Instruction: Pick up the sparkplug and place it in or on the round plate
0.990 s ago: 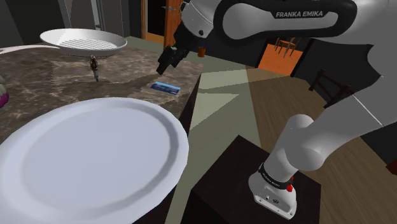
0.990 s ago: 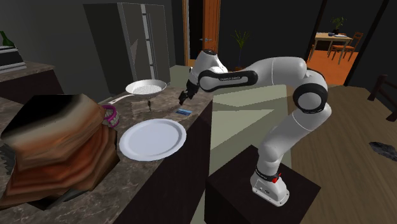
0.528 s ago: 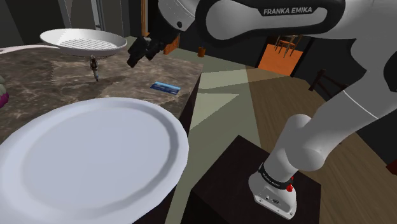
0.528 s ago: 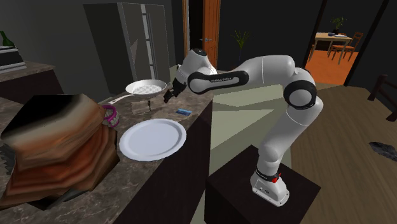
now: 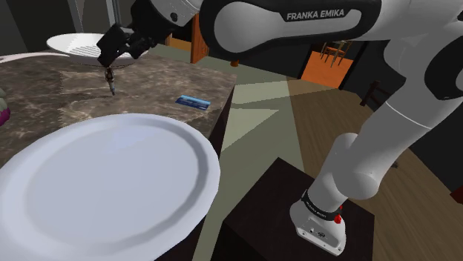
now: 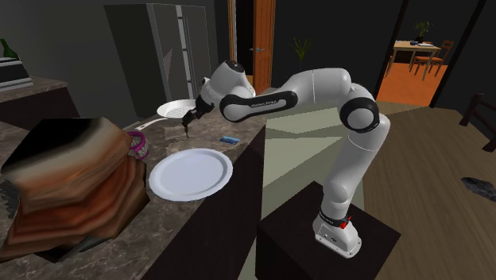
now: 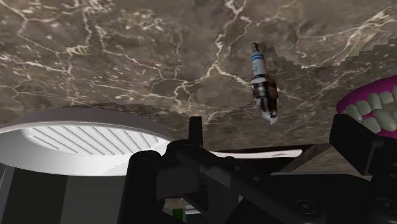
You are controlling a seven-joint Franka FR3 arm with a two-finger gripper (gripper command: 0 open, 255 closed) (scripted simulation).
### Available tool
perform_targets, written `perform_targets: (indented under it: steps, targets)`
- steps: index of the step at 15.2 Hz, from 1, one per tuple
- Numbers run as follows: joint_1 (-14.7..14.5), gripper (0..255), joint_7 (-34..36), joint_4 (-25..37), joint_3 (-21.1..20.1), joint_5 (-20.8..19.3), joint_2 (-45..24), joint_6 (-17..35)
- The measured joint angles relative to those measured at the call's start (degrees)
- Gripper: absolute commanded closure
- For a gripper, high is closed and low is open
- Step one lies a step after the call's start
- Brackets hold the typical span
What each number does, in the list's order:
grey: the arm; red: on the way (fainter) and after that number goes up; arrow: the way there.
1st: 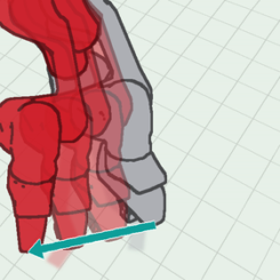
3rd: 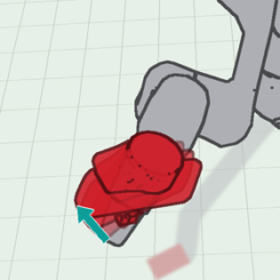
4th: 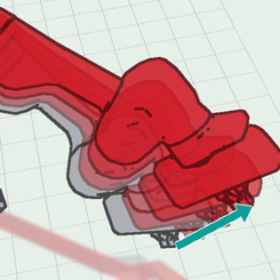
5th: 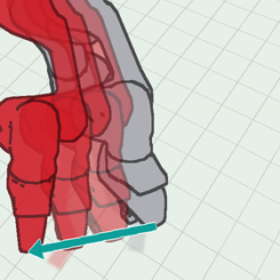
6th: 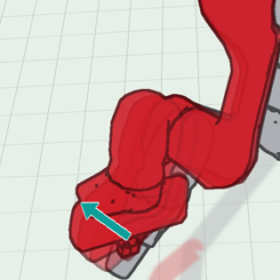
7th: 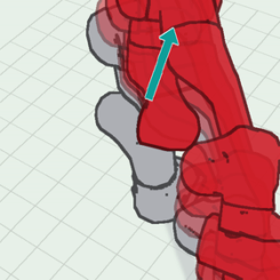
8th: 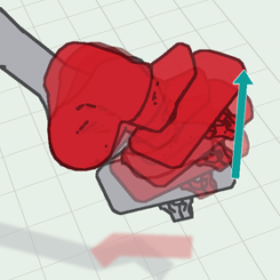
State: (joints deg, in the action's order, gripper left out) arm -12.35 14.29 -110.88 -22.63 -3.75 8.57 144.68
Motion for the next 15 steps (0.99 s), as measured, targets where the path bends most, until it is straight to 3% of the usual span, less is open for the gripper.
perform_targets:
  steps: [8,14,15]
  targets:
    - [0.3,0,3.4,2.8,-1.5,-5.0,-6.1,3.6]
    - [0.3,0,3.8,3.0,-1.6,-5.5,-6.7,3.9]
    - [0.3,255,3.8,3.0,-1.6,-5.5,-6.7,3.9]
